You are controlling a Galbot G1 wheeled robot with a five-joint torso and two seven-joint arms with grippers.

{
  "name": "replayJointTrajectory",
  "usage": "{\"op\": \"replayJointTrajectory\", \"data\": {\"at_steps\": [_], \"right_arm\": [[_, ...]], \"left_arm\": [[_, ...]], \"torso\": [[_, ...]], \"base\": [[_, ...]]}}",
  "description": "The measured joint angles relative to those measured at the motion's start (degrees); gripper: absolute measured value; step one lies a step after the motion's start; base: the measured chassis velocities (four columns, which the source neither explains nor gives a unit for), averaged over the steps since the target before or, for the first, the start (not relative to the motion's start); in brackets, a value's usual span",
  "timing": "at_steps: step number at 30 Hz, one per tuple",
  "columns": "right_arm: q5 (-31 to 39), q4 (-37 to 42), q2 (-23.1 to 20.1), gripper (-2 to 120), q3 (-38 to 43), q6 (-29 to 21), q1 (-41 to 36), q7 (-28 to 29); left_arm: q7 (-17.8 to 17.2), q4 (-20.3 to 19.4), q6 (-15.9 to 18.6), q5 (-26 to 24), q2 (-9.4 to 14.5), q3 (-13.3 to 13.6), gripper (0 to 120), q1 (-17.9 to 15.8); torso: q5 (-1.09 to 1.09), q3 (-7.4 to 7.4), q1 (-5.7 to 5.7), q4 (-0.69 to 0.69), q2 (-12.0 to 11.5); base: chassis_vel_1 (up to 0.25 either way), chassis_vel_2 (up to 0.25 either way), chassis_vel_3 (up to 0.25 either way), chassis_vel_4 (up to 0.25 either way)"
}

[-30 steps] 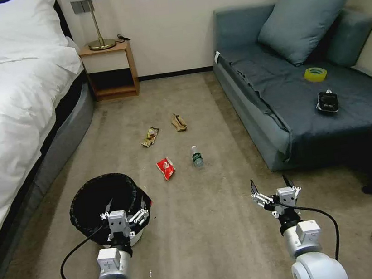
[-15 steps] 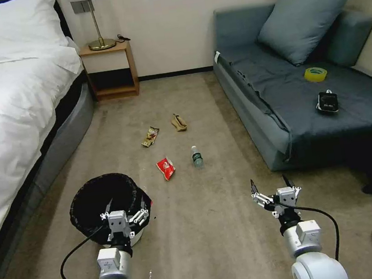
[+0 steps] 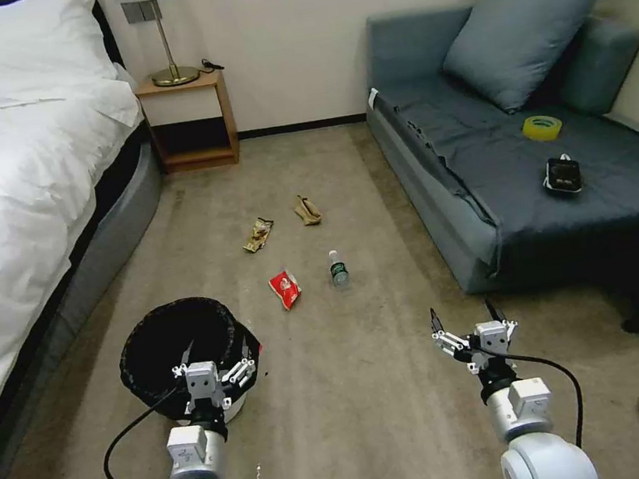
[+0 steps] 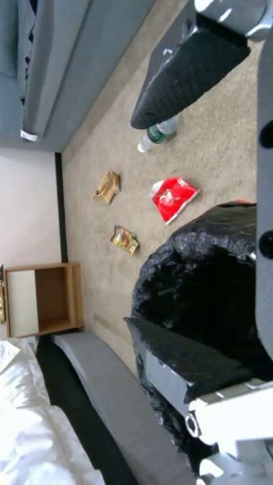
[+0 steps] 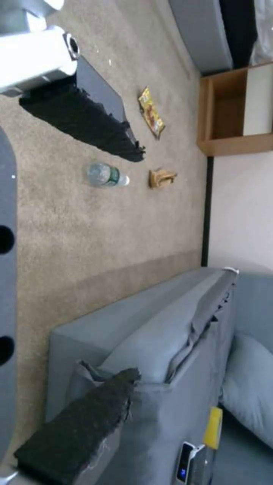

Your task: Pick up the trash bin, then pick up the garbage on the floor and place it into the trash bin.

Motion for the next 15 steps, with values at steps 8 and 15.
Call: {"op": "replayJointTrajectory", "data": {"at_steps": [8, 15], "right_arm": [[0.00, 0.00, 0.00, 100, 0.00, 0.00, 0.00, 0.00], [1.29, 5.76, 0.58, 100, 0.51, -0.84, 0.02, 0.89]], "left_arm": [[0.00, 0.00, 0.00, 0.00, 0.00, 0.00, 100, 0.00], [-1.29, -7.83, 3.40, -0.81, -2.77, -3.10, 100, 1.60]], "torso": [[0.00, 0.00, 0.00, 0.00, 0.00], [-0.01, 0.00, 0.00, 0.00, 0.00]], "base": [[0.000, 0.000, 0.000, 0.000], [0.000, 0.000, 0.000, 0.000]]}}
